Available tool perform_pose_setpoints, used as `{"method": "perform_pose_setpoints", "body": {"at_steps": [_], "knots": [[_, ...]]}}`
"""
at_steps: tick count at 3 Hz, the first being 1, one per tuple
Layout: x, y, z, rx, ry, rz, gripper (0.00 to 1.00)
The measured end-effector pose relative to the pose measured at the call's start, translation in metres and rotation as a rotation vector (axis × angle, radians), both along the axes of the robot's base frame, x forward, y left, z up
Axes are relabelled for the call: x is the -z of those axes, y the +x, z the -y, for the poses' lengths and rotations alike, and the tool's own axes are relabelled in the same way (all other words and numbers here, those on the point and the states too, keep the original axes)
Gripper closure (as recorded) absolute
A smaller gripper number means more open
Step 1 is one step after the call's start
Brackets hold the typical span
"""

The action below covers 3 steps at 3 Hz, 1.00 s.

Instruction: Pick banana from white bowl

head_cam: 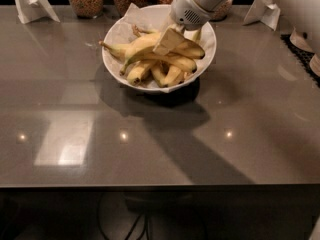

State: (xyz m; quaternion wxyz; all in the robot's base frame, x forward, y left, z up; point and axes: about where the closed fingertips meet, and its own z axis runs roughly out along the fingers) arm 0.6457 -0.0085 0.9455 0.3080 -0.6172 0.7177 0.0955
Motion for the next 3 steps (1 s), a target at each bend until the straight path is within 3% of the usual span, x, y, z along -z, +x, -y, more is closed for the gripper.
{"method": "perform_pose_setpoints", "body": {"at_steps": [1, 2, 3], "knots": [[-0.014, -0.009, 0.008, -0.002, -0.013, -0.005, 1.0], [-0.026, -0.018, 0.015, -0.006, -0.019, -0.004, 1.0], [-0.048, -0.044, 0.031, -0.028, 0.007, 0.031, 1.0]]}}
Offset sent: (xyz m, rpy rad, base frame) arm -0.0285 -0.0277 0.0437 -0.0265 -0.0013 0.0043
